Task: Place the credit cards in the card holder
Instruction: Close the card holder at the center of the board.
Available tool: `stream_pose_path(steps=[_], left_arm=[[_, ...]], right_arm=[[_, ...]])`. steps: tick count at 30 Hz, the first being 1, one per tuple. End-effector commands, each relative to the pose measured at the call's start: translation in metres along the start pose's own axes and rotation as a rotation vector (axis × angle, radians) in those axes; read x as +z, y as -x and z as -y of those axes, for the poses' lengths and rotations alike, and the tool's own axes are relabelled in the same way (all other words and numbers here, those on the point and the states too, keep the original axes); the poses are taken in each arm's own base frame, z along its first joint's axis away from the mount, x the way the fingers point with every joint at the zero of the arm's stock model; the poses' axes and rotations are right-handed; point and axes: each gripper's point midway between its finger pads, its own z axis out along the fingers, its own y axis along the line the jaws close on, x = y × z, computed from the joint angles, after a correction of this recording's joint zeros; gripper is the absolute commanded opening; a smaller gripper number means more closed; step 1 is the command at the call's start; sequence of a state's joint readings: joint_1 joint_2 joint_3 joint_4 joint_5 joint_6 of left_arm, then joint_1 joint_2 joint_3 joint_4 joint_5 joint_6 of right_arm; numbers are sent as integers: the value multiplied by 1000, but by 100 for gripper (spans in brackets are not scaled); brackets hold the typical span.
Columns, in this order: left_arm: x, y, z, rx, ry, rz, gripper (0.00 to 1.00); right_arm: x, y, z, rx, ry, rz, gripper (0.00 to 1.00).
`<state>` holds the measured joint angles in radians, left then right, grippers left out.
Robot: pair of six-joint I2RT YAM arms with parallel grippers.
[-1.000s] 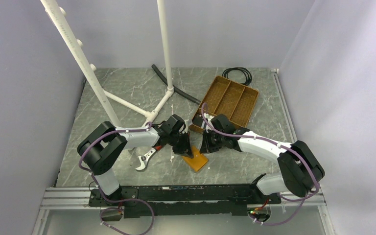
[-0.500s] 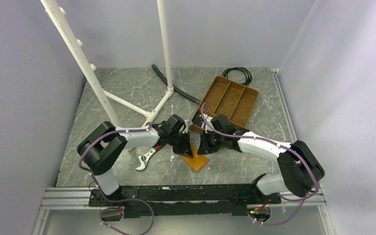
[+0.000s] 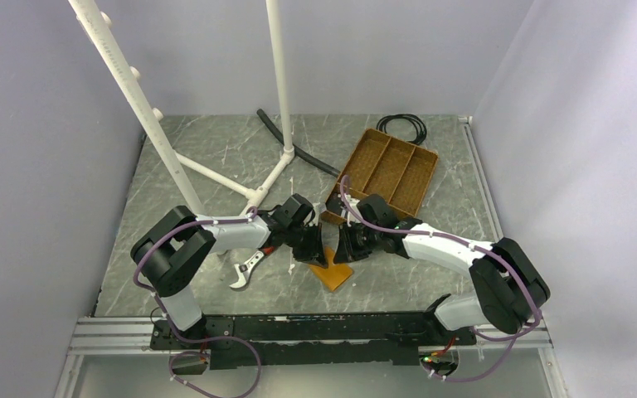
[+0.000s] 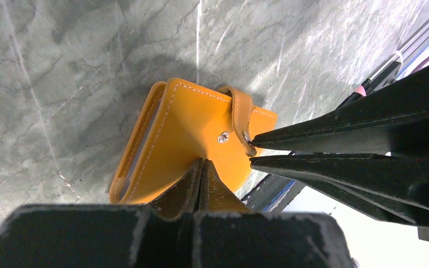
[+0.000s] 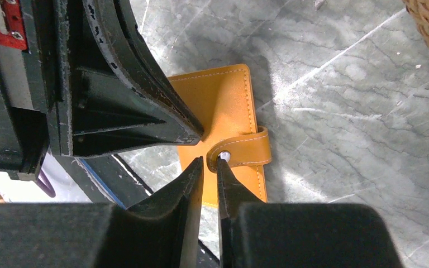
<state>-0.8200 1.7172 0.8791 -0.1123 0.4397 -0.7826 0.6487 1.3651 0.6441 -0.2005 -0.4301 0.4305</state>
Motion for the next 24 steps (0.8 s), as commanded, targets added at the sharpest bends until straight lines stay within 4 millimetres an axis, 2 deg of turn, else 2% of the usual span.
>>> stream_pose_path(steps=[1, 4, 7, 8, 11, 15, 24], left_arm=[[2, -14, -10, 0, 48, -30, 0], [1, -14, -10, -1, 48, -29, 0], [1, -14, -10, 0, 49, -27, 0], [1, -14, -10, 0, 50, -28, 0], [1, -14, -10, 1, 46, -27, 0], [3, -15, -10, 1, 45, -30, 0], [3, -15, -10, 2, 51, -33, 0]], right_arm=[[1, 7, -5, -16, 28, 26, 11], [3, 6, 1, -4, -1, 20, 1], [3, 8, 1, -4, -7, 28, 0], [2, 8, 1, -8, -6, 29, 1], [-3, 13, -3, -33, -1, 53, 21], [-10, 17, -2, -76, -38, 89, 33], [2, 11, -7, -154, -98, 49, 35]])
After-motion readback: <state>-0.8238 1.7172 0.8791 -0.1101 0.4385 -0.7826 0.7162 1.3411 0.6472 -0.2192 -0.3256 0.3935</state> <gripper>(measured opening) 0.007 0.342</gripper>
